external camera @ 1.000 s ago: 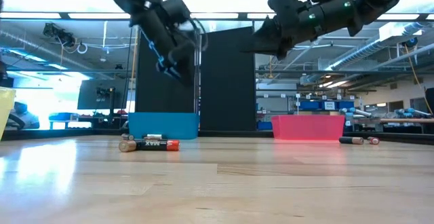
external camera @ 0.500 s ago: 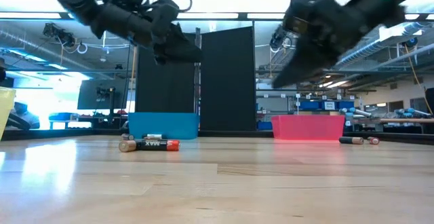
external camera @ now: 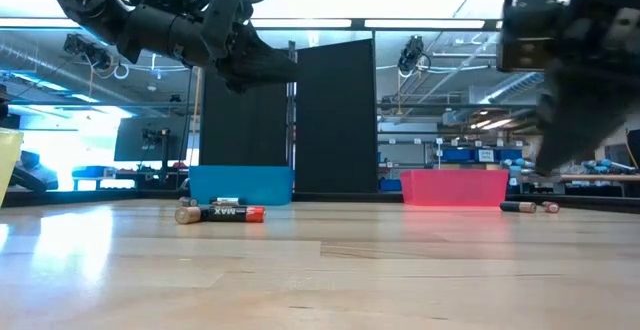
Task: Sort batteries
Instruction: Put the black-brown battery into the yellow bin
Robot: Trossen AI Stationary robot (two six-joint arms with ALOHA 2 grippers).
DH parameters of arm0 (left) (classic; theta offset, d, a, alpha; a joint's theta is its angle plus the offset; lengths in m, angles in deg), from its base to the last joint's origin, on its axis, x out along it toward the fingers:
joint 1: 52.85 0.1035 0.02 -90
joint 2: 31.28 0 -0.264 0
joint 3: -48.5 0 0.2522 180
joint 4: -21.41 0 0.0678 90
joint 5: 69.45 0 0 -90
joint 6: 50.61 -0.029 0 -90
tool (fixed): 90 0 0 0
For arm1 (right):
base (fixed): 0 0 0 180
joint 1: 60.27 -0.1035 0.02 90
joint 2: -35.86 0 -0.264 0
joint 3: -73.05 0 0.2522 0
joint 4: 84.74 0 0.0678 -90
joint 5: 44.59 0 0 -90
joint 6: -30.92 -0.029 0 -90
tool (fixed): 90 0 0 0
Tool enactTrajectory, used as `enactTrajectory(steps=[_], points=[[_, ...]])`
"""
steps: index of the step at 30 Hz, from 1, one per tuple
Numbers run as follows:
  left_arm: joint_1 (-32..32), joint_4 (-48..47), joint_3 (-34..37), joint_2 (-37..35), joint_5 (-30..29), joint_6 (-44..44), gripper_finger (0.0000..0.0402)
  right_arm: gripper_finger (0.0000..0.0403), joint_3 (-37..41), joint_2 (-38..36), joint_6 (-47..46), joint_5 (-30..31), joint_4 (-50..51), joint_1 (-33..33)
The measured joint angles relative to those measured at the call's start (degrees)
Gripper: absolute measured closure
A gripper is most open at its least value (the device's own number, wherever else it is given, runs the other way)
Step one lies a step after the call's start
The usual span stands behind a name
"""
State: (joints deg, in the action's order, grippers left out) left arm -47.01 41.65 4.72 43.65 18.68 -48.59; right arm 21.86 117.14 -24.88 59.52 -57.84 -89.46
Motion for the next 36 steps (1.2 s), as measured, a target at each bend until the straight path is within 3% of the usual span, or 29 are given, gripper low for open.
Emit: enactTrajectory(steps=[3, 7, 11, 15, 21, 26, 36], points=[[0.03, -0.64, 0.00, 0.00, 0.00, 0.00, 0.0255, 0.0362, -2.26, 0.02, -4.54, 1.88, 7.62, -2.21], [0.03, -0.79, 0.00, 0.00, 0.00, 0.04, 0.0255, 0.0347, -8.22, 0.02, -11.05, 6.90, 24.85, -1.55], [0.03, -0.37, -0.03, 0.02, 0.00, -0.29, 0.0255, 0.0318, -13.53, 0.02, -13.45, 6.90, 40.67, 3.45], [0.05, -0.63, -0.75, 0.02, 0.37, -0.24, 0.0255, 0.0288, -14.87, 0.02, -11.96, 5.57, 49.94, 12.96], [0.05, -0.55, -1.27, 0.02, 3.26, -0.34, 0.0255, 0.0263, -12.97, 0.02, 2.93, 0.99, 44.92, 31.28], [0.05, -1.19, -1.27, 0.02, 3.29, -1.69, 0.0255, 0.0261, -12.87, 0.02, 12.14, -1.82, 42.97, 42.65], [0.05, -3.10, -0.50, 0.07, 3.45, -1.28, 0.0255, 0.0260, -12.77, 0.85, 19.61, -6.06, 40.39, 50.81]])
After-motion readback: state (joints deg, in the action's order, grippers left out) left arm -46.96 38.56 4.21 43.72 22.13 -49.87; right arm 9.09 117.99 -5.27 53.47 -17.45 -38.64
